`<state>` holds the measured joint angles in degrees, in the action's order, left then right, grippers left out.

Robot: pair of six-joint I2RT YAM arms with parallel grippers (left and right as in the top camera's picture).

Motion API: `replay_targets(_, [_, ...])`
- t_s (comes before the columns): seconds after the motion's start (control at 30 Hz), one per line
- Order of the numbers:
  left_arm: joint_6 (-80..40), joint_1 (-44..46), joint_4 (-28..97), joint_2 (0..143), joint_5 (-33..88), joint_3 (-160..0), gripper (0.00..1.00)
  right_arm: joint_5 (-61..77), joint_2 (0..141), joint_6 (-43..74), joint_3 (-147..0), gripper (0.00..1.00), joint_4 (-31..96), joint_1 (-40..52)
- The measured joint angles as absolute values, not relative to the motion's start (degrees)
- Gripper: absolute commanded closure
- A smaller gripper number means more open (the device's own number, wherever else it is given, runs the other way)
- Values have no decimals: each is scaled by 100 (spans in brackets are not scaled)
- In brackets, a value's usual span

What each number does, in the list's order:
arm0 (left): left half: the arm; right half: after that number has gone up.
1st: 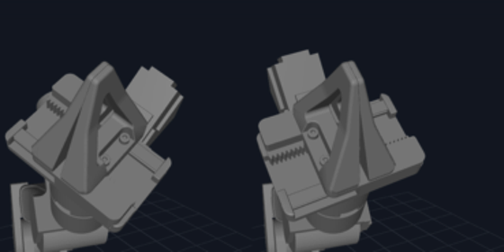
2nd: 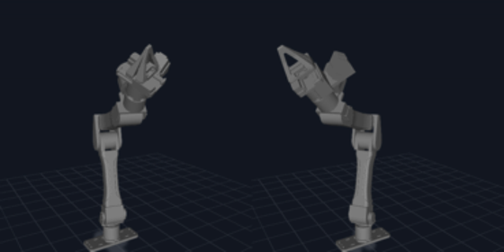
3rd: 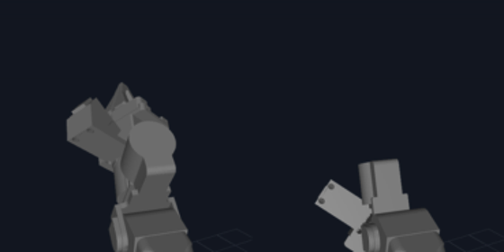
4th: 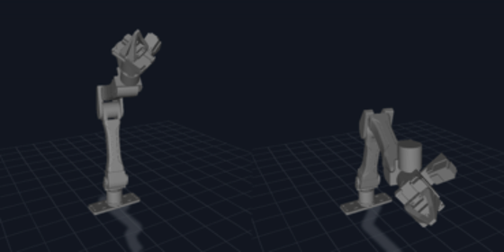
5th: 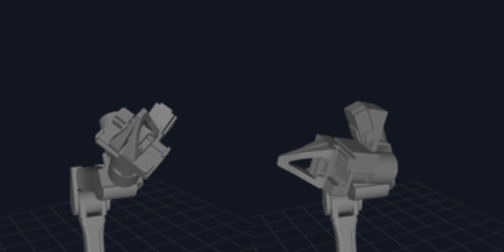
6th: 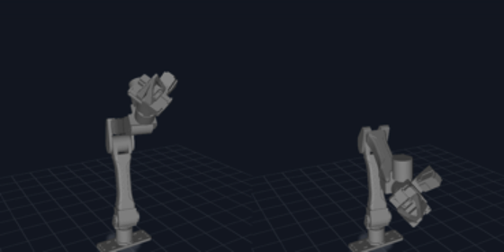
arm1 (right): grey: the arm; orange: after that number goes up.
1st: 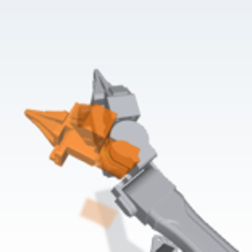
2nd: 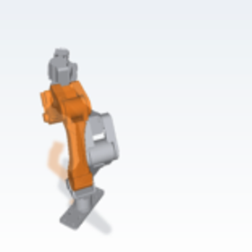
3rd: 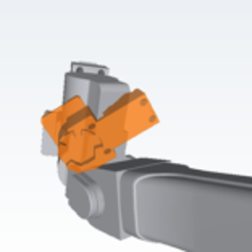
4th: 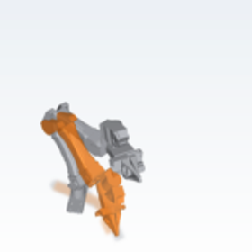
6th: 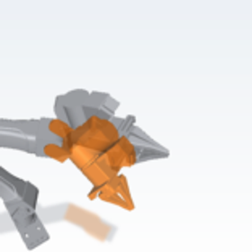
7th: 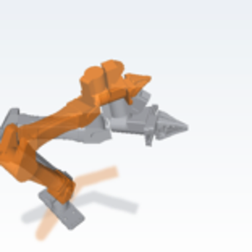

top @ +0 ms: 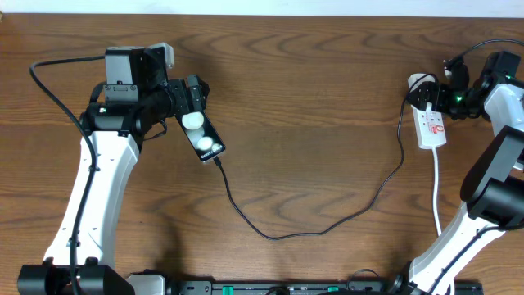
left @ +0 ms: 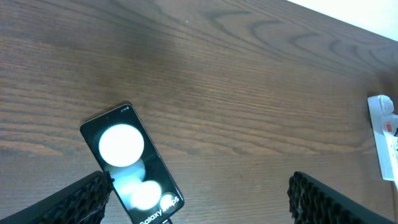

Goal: Plug charger to phone and switch on socket

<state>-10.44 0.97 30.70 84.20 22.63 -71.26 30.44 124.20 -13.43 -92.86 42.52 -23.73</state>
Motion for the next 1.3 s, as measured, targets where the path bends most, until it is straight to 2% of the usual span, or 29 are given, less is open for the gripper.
replay_targets(0.17, [-1044,97,3087,8420,2263,-7126,8,2995,12422,-1347,-9349,1,4348,-2364])
replay_targets(0.47, [-1044,97,3100,8420,2263,-7126,8,2536,12477,-1216,-9690,1,5166,-2421])
replay_targets(1.3, [-1044,97,3100,8420,2263,-7126,8,3046,12525,-1186,-9758,1,5113,-2453])
